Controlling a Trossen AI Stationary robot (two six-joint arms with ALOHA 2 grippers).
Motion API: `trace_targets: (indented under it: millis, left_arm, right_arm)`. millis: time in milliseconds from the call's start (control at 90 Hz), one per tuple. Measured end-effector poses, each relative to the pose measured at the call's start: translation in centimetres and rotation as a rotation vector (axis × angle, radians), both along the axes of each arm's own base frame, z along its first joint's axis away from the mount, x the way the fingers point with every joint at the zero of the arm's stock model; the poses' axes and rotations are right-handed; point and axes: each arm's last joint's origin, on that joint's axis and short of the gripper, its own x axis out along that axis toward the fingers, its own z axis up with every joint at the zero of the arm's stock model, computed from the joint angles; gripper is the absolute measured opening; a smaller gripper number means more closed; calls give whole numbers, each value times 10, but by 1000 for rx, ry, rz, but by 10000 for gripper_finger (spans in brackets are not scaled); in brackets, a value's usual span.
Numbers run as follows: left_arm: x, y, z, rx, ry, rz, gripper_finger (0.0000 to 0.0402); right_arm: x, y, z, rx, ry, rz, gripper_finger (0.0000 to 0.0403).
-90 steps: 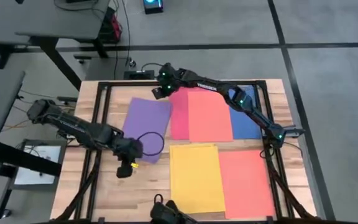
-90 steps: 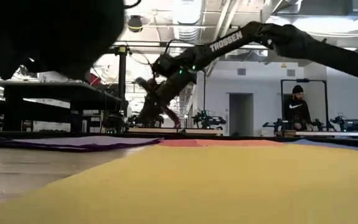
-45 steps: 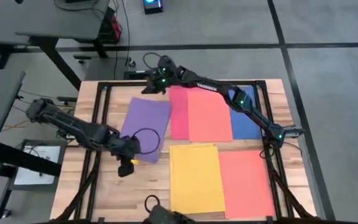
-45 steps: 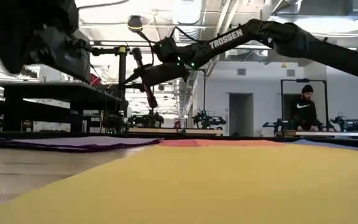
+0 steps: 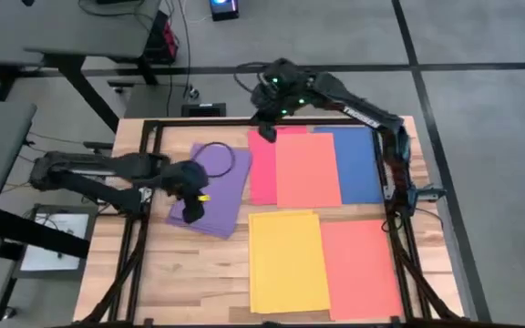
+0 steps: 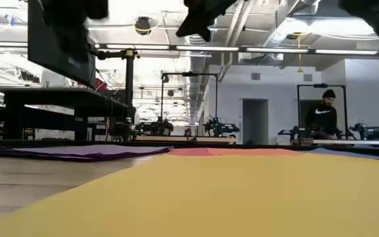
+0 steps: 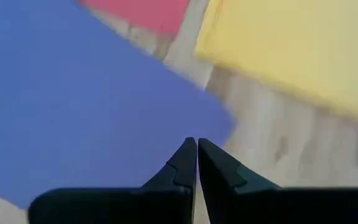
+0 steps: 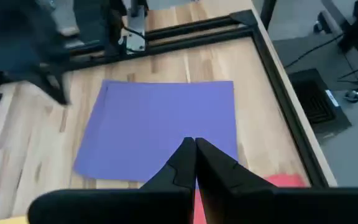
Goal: Organize paper
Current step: Move the purple papers to the top left of the table
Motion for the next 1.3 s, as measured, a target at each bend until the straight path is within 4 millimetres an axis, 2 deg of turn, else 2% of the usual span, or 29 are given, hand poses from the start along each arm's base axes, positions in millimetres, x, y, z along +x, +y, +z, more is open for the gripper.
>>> trace_targets:
  millis: [56, 156, 244, 400, 533, 633, 722, 878, 1111, 1300]
  left_arm:
    - [11, 14, -14, 29, 78, -52, 0]
    - [31, 39, -40, 88, 172, -162, 0]
    - [46, 52, -60, 137, 216, -298, 0]
    - [60, 60, -91, 110, 288, -472, 0]
    - [68, 62, -116, 100, 357, -584, 0]
    - [74, 64, -131, 101, 377, -623, 0]
    - [74, 68, -141, 76, 415, -615, 0]
    - [65, 71, -156, -19, 480, -546, 0]
    - [53, 78, -157, -112, 501, -359, 0]
    - [38, 82, -158, -158, 596, -365, 0]
  right_arm:
    - [-10, 4, 7, 18, -7, -37, 0]
    - [-33, 14, 34, 28, -74, -79, 0]
    - [-50, 21, 45, 19, -83, -97, 0]
    - [-58, 27, 40, 29, -12, -170, 0]
    - [-71, 36, 49, 21, -35, -195, 0]
    - [-68, 39, 44, 22, -12, -196, 0]
    - [-64, 41, 38, 30, 12, -189, 0]
    - [-68, 43, 45, 20, -9, -196, 0]
    - [-68, 40, 41, 22, 13, -203, 0]
    - [-69, 37, 41, 12, 18, -213, 0]
